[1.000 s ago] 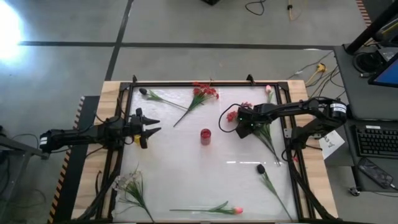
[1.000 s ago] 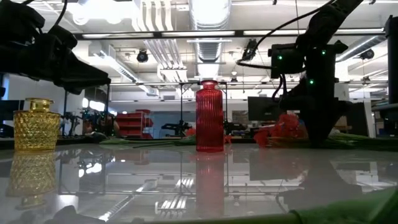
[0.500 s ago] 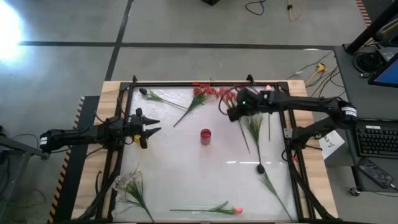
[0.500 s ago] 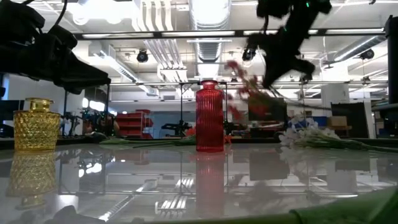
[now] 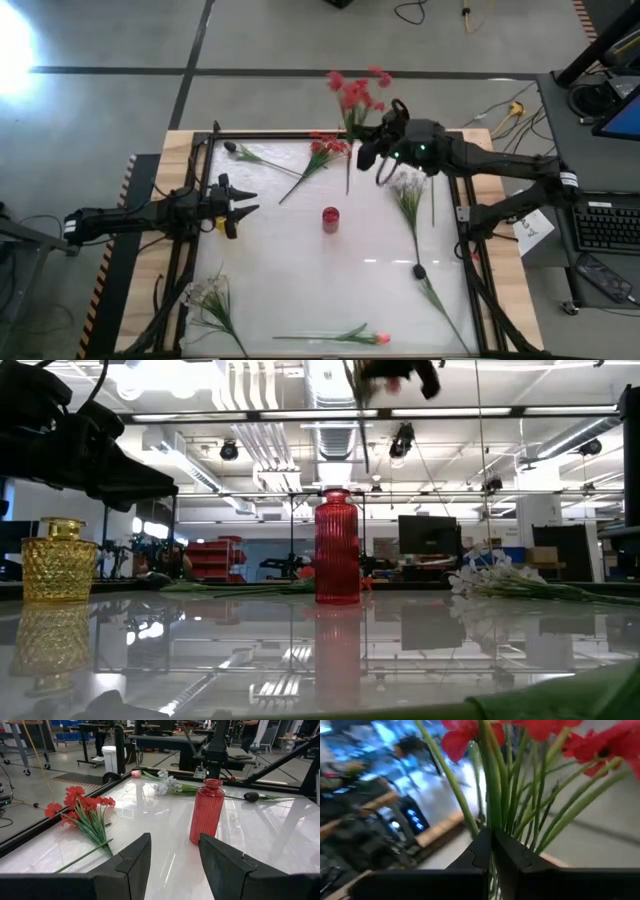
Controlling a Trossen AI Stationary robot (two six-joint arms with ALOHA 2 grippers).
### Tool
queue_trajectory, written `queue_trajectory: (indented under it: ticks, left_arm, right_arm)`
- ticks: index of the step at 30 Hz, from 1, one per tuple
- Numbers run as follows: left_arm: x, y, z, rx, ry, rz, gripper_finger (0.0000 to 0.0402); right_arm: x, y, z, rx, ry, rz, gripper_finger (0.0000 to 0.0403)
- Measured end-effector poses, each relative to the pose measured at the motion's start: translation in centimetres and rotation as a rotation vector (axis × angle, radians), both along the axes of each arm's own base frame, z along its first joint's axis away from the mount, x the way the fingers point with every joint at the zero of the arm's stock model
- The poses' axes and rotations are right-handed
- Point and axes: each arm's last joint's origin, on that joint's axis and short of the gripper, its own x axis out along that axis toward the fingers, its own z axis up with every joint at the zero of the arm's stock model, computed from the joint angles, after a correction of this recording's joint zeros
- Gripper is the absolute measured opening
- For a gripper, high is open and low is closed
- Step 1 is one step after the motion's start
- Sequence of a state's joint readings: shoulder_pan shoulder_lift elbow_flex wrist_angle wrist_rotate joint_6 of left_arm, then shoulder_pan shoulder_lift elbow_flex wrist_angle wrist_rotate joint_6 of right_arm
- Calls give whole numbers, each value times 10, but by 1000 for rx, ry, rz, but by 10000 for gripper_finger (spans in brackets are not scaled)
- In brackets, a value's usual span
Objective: Sort flowers into vase by color
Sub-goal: Put the right red flowers into the red vase
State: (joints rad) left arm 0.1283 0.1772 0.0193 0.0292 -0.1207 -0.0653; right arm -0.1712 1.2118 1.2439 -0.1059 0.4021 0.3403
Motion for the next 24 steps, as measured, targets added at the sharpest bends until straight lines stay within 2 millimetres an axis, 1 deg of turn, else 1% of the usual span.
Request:
queue_trajectory:
  ticks: [7,13,17,20,24]
  left_arm:
    - [0,0,0,0,0,0,155]
    - [0,0,0,0,0,0,155]
    - [0,0,0,0,0,0,155]
    - [0,0,0,0,0,0,155]
    - [0,0,0,0,0,0,155]
  right_arm:
    - [9,34,5,-187,2,121,9]
    - [11,53,3,-258,-34,186,9]
    - [13,62,-11,-271,-54,214,9]
    - [13,64,-25,-273,-100,214,9]
    - [12,64,-40,-266,-163,204,9]
